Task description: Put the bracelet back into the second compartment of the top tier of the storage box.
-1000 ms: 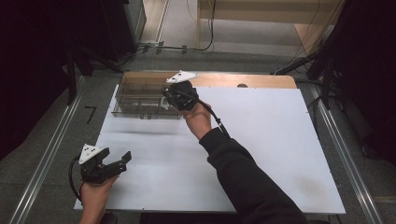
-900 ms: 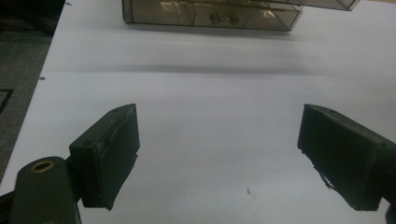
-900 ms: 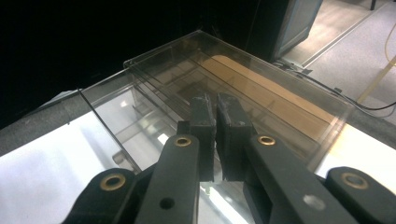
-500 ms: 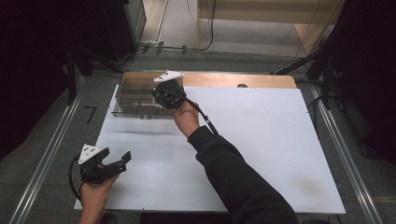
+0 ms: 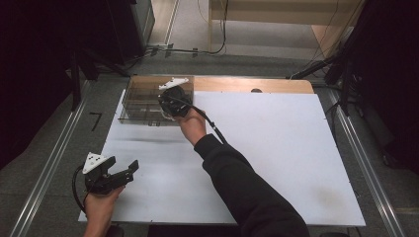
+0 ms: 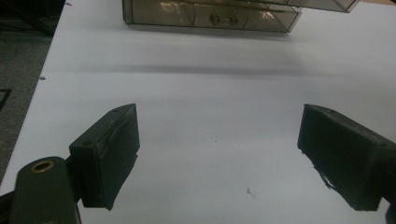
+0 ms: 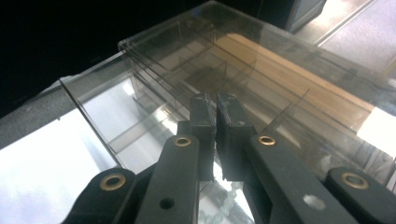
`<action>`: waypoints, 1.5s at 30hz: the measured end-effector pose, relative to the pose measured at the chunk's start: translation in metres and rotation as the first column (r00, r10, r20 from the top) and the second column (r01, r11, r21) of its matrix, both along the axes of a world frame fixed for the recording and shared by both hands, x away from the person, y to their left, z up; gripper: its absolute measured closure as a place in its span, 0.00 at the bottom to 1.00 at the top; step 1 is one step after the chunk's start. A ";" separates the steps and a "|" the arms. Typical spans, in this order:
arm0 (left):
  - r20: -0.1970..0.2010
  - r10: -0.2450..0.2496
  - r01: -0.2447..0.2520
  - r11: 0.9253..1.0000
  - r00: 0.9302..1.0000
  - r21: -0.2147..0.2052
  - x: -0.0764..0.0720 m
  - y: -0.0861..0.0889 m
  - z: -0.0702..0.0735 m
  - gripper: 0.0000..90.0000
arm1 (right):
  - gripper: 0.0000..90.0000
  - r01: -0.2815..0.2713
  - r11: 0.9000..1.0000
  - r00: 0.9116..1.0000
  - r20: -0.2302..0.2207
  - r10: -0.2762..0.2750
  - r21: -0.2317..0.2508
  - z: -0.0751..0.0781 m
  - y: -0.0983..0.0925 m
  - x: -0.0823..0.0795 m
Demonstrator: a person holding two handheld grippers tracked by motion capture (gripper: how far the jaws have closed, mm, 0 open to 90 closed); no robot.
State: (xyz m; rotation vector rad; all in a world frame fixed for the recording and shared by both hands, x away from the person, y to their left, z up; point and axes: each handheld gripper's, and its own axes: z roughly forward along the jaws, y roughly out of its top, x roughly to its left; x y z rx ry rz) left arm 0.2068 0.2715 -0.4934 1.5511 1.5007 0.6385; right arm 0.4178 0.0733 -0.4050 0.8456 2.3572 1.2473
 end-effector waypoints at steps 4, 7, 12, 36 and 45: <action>0.001 0.002 -0.002 1.000 1.000 -0.001 0.000 0.000 0.000 0.15 | 0.92 -0.005 1.000 1.000 -0.001 0.005 -0.002 -0.002 0.001 0.001; 0.002 0.002 -0.002 1.000 1.000 -0.004 0.001 0.000 0.000 0.15 | 0.92 -0.013 1.000 1.000 0.008 0.013 0.001 0.000 0.005 -0.001; 0.001 0.001 -0.001 1.000 1.000 -0.001 0.000 0.000 0.000 0.15 | 0.92 -0.029 1.000 0.999 0.023 0.028 0.010 0.006 0.013 -0.004; 0.001 0.001 -0.001 1.000 1.000 -0.003 0.000 0.000 0.000 0.15 | 0.90 -0.044 0.997 0.998 -0.053 0.040 -0.060 0.002 0.032 -0.003; -0.002 -0.002 0.002 1.000 1.000 0.000 0.000 0.000 0.000 0.15 | 0.68 -0.046 0.995 0.995 -0.096 0.037 -0.091 -0.003 0.030 0.001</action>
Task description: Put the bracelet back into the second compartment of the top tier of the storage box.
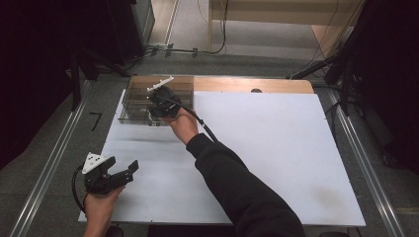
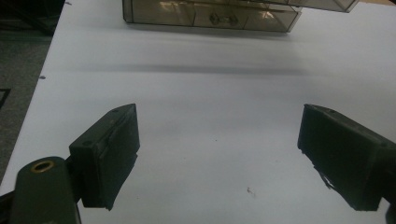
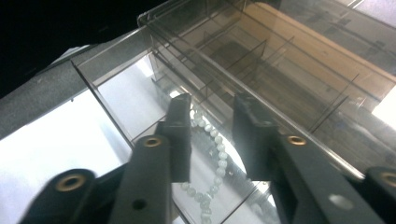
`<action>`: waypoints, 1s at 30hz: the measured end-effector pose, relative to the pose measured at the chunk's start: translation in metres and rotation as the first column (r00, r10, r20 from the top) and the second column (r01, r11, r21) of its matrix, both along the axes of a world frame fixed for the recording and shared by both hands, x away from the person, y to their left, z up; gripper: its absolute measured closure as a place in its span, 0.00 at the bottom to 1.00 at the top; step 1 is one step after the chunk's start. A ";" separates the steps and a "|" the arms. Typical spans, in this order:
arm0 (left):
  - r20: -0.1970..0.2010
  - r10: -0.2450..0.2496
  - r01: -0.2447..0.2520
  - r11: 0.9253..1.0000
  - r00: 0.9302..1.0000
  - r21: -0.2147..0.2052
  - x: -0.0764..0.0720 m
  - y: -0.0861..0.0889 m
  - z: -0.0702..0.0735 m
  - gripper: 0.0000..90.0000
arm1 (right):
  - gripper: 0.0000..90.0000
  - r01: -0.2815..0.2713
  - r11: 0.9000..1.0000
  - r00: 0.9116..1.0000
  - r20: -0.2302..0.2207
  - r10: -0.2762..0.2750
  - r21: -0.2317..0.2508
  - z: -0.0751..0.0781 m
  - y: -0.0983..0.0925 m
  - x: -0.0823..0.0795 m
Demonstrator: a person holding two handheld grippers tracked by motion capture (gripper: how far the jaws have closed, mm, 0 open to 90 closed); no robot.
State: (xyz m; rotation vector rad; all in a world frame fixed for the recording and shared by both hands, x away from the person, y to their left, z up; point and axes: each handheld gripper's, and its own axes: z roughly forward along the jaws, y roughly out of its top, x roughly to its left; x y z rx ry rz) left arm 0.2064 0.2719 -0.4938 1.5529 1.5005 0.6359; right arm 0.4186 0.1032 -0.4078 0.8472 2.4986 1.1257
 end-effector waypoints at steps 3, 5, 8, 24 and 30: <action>-0.001 0.000 0.000 1.000 1.000 -0.002 0.000 0.000 0.000 0.15 | 0.62 -0.007 1.000 1.000 -0.003 0.007 0.003 -0.001 -0.002 -0.001; -0.002 -0.001 0.001 1.000 1.000 -0.002 0.000 0.000 -0.001 0.15 | 0.57 -0.014 1.000 1.000 -0.005 0.014 0.002 -0.001 -0.004 -0.002; -0.004 -0.002 0.002 1.000 1.000 0.000 0.001 0.000 -0.001 0.15 | 0.47 -0.022 1.000 1.000 -0.009 0.022 0.009 0.000 -0.007 -0.004; -0.006 -0.001 0.001 1.000 1.000 0.002 0.002 -0.001 -0.001 0.15 | 0.23 -0.036 0.997 0.999 0.027 0.035 0.070 0.012 -0.049 -0.030; -0.010 0.000 0.000 1.000 1.000 0.005 0.002 -0.001 -0.001 0.15 | 0.21 -0.047 0.995 0.998 0.035 0.044 0.087 0.016 -0.077 -0.045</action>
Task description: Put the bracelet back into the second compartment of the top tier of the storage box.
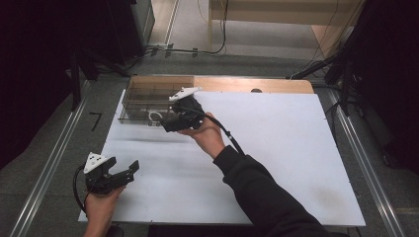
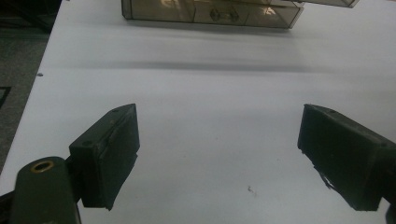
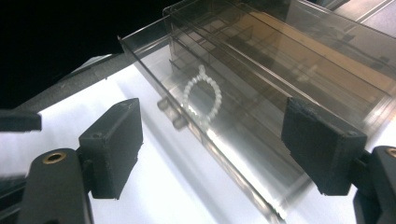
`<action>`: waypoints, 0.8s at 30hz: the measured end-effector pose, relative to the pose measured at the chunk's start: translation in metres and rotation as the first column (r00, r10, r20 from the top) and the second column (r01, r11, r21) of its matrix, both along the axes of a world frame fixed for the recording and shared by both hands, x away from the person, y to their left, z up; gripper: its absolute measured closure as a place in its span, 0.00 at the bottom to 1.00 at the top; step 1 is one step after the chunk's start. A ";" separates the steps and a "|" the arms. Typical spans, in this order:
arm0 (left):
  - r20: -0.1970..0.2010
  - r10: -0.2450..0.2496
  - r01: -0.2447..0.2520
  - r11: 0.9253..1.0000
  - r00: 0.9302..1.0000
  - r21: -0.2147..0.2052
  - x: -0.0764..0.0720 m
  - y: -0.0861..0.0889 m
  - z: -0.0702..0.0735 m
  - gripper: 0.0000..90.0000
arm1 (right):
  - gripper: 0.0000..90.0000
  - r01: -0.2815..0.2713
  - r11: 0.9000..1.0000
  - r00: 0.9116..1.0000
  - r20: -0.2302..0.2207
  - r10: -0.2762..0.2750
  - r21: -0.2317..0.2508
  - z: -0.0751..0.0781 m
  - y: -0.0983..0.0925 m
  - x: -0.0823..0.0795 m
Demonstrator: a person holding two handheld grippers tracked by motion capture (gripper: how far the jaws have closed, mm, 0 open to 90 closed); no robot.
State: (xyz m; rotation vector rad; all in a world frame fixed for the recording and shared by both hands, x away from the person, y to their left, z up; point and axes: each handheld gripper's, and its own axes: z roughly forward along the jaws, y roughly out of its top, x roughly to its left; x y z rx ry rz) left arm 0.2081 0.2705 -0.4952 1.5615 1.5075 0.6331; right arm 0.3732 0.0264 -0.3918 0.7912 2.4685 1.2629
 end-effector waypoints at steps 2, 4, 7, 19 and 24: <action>0.001 0.000 0.000 1.000 1.000 0.001 0.000 0.000 0.000 0.15 | 0.21 -0.003 1.000 1.000 0.000 0.003 0.004 -0.001 -0.012 -0.005; 0.000 0.000 0.000 1.000 1.000 0.000 0.000 0.000 0.000 0.15 | 0.20 -0.001 1.000 1.000 0.001 0.001 -0.003 -0.004 -0.025 -0.009; -0.001 0.002 -0.002 1.000 1.000 0.002 0.000 0.000 0.000 0.15 | 0.20 0.022 1.000 1.000 0.002 -0.022 -0.015 -0.009 -0.044 -0.015; -0.006 -0.002 0.002 1.000 1.000 0.006 0.002 -0.002 0.000 0.15 | 0.18 0.124 0.991 0.991 -0.040 -0.126 -0.051 -0.037 -0.106 -0.018; -0.007 0.000 0.000 1.000 1.000 0.006 0.002 -0.002 0.000 0.15 | 0.18 0.144 0.988 0.988 -0.042 -0.146 -0.053 -0.041 -0.123 -0.024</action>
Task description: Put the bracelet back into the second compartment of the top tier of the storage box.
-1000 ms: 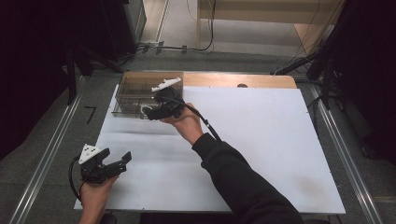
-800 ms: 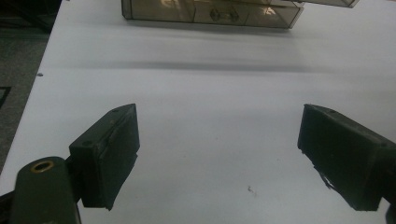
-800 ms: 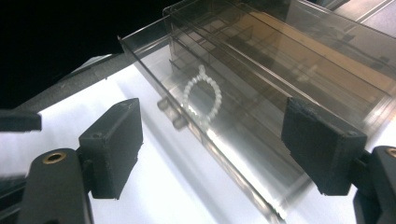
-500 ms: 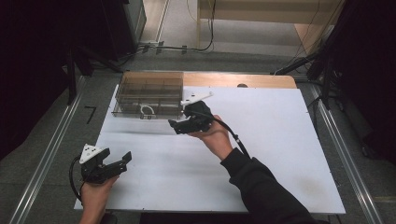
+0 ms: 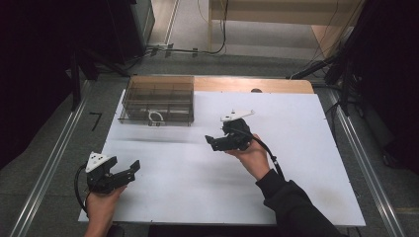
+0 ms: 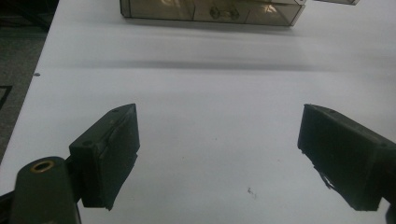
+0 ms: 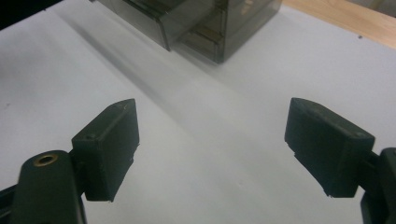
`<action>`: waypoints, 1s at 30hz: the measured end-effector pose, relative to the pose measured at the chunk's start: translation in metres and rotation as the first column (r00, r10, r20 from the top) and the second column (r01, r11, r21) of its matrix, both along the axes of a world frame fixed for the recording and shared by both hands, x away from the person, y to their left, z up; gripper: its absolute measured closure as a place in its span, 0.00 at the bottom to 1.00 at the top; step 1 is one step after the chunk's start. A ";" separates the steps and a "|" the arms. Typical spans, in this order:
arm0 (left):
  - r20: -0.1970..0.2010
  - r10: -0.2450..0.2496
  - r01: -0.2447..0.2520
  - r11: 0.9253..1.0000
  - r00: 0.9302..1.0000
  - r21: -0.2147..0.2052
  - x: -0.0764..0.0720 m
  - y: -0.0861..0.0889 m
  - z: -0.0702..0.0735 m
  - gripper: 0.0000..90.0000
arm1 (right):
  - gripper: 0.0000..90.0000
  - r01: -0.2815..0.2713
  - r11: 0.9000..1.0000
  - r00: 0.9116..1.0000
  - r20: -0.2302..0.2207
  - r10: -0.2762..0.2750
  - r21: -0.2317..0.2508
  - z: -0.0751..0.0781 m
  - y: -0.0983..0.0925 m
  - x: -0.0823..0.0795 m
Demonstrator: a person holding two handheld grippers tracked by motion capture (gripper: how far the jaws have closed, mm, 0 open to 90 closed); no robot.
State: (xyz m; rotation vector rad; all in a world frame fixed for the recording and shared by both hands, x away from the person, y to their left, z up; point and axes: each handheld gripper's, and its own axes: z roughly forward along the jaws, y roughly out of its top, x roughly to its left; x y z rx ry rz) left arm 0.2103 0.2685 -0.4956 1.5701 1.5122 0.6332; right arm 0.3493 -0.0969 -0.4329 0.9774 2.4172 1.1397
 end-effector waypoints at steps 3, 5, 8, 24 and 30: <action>-0.001 -0.002 0.002 1.000 1.000 -0.001 0.000 0.000 0.000 0.15 | 0.18 0.014 1.000 1.000 -0.008 -0.014 -0.002 -0.004 -0.010 -0.003; -0.001 -0.002 0.002 1.000 1.000 -0.001 0.000 0.000 0.000 0.15 | 0.18 0.027 1.000 1.000 -0.009 -0.027 -0.004 -0.007 -0.017 -0.005; -0.003 0.000 0.000 1.000 1.000 -0.003 0.000 0.000 -0.001 0.15 | 0.18 0.051 0.999 0.999 -0.002 -0.051 -0.005 -0.010 -0.029 -0.009; -0.010 0.006 -0.006 1.000 1.000 -0.006 0.002 -0.001 -0.002 0.15 | 0.20 0.270 0.963 0.963 -0.003 -0.270 0.017 -0.034 -0.131 -0.023; -0.014 0.008 -0.008 1.000 1.000 -0.007 0.002 -0.001 -0.002 0.15 | 0.20 0.337 0.941 0.941 0.001 -0.337 0.016 -0.040 -0.163 -0.031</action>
